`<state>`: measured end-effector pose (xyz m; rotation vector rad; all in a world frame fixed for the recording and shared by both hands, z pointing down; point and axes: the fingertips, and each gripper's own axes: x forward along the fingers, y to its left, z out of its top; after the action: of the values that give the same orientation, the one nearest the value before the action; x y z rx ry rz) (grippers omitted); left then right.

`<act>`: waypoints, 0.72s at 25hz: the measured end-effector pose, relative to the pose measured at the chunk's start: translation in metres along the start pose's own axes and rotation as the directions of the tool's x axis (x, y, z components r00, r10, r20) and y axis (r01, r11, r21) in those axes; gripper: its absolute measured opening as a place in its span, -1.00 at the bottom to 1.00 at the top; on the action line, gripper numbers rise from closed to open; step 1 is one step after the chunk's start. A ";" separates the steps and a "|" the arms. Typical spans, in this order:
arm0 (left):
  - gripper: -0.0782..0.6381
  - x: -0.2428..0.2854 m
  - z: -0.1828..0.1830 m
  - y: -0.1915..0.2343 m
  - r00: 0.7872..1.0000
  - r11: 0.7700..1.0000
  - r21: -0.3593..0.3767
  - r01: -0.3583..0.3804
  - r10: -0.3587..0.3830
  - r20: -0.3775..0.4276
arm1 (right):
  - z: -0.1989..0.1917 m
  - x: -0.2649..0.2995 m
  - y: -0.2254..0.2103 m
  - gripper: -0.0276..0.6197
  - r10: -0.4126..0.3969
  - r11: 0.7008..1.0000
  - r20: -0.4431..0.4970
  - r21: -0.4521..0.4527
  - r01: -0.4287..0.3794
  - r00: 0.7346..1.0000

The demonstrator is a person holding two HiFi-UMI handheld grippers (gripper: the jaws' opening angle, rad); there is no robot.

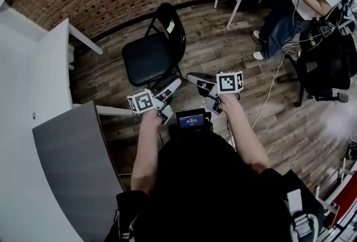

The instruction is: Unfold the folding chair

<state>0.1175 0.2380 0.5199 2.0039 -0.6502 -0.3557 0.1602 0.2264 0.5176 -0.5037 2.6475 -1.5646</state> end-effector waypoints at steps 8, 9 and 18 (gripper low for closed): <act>0.11 0.006 -0.013 0.008 1.000 0.999 -0.042 -0.021 0.021 -0.013 | -0.002 -0.004 -0.008 -0.76 0.021 1.000 -0.004 0.021 -0.021 1.000; 0.11 0.006 -0.015 0.009 1.000 0.999 -0.047 -0.025 0.024 -0.016 | -0.003 -0.006 -0.009 -0.76 0.021 1.000 -0.005 0.023 -0.021 1.000; 0.11 0.003 -0.010 0.012 0.999 0.998 -0.047 -0.041 0.042 0.010 | -0.004 -0.003 -0.012 -0.80 0.038 0.999 -0.033 0.029 -0.037 0.999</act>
<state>0.1217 0.2386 0.5357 1.9423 -0.6832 -0.3542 0.1656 0.2254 0.5298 -0.4275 2.6388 -1.6110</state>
